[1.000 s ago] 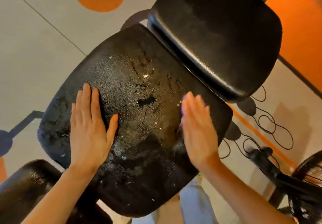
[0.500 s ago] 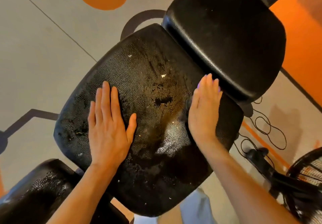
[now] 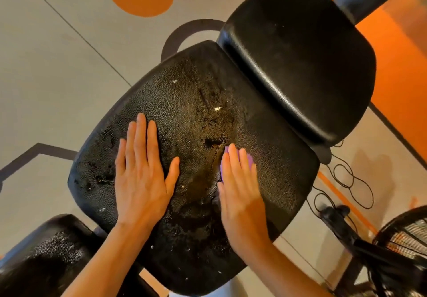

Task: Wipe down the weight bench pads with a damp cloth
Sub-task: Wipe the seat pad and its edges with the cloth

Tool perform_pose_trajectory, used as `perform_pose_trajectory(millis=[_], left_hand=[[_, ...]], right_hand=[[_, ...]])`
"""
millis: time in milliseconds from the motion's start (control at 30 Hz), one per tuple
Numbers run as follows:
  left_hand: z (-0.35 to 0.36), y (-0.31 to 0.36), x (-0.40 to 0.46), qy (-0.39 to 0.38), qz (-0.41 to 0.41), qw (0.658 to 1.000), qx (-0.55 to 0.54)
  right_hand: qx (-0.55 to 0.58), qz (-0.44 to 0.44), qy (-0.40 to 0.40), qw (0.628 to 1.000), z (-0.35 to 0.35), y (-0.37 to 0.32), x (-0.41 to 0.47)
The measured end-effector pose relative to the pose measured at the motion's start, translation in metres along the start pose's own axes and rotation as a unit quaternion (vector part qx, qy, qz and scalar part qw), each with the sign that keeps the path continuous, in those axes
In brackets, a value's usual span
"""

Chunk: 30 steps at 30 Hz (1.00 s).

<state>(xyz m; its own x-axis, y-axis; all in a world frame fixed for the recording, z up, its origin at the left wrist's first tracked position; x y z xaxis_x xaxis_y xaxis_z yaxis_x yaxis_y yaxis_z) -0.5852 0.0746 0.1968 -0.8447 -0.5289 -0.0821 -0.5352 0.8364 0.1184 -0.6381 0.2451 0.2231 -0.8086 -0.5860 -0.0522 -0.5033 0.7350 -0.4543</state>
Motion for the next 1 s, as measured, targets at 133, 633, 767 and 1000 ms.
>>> perform_pose_trajectory(millis=[133, 633, 767, 1000], left_hand=[[0.001, 0.0, 0.0, -0.007, -0.004, 1.0, 0.004], [0.001, -0.001, -0.001, -0.005, -0.006, 1.0, 0.001], [0.001, -0.001, 0.0, 0.005, -0.002, 1.0, 0.005], [0.001, -0.002, -0.001, 0.004, -0.002, 1.0, 0.016]], right_hand=[[0.014, 0.099, 0.039, 0.994, -0.013, 0.032, 0.092], [0.026, 0.135, 0.09, 0.986, 0.004, 0.004, 0.134], [-0.013, -0.083, -0.06, 0.995, 0.009, -0.019, 0.042], [0.013, 0.091, 0.067, 0.993, 0.008, -0.004, 0.143]])
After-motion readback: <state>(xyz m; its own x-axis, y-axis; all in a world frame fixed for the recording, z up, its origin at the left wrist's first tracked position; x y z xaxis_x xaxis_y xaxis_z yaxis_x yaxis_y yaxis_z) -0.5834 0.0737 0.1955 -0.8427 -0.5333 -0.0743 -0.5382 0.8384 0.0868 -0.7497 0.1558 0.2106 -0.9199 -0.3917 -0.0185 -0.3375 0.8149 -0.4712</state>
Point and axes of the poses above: each hand's wrist, its own x-axis towards the middle knuckle, its own z-axis out of the palm, y = z × x, the point moved 2 cm from there along x, towards the middle knuckle, and after that the axes turned 8 degrees about x, right-handed, at the moved point
